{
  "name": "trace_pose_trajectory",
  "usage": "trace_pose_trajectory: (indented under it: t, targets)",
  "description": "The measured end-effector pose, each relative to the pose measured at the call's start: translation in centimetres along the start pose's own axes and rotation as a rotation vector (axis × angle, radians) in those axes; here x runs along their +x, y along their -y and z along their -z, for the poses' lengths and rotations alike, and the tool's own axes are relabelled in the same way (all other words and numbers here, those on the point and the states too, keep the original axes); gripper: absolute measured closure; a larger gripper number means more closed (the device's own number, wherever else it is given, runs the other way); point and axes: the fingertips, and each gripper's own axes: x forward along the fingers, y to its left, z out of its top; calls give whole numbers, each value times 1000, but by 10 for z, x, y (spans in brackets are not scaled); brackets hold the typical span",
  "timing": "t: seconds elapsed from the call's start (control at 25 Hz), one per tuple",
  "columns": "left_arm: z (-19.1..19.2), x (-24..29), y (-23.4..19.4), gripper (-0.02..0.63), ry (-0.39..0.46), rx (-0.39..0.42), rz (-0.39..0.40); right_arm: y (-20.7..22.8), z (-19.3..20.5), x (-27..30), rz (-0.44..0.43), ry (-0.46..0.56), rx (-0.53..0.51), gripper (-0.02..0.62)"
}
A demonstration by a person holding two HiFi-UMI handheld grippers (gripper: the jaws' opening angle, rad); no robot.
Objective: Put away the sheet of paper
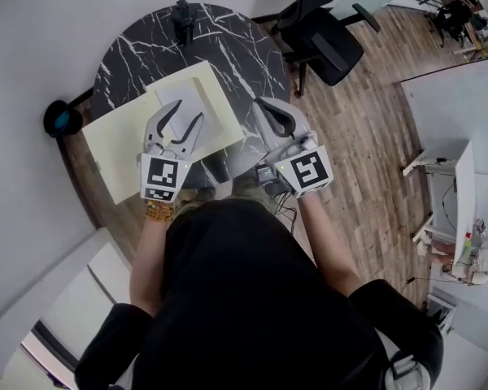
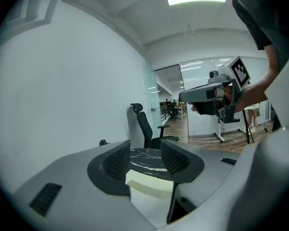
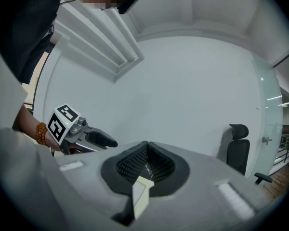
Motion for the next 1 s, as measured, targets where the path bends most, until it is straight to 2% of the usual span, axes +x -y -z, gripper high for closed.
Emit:
trace_pose_trajectory:
  t: [0.48,0.68,1.0]
  targets:
    - [-68,-24,0,396,134,61,-46,-10,-31,6,-36,63,-1,597]
    - [-87,-37,5,396,176,-18,-86,-15,-45,4,-47,123,-7,597]
    - [-106,-47,12,405,230,-20,-87,-27,-49,5,-63,113,-11,597]
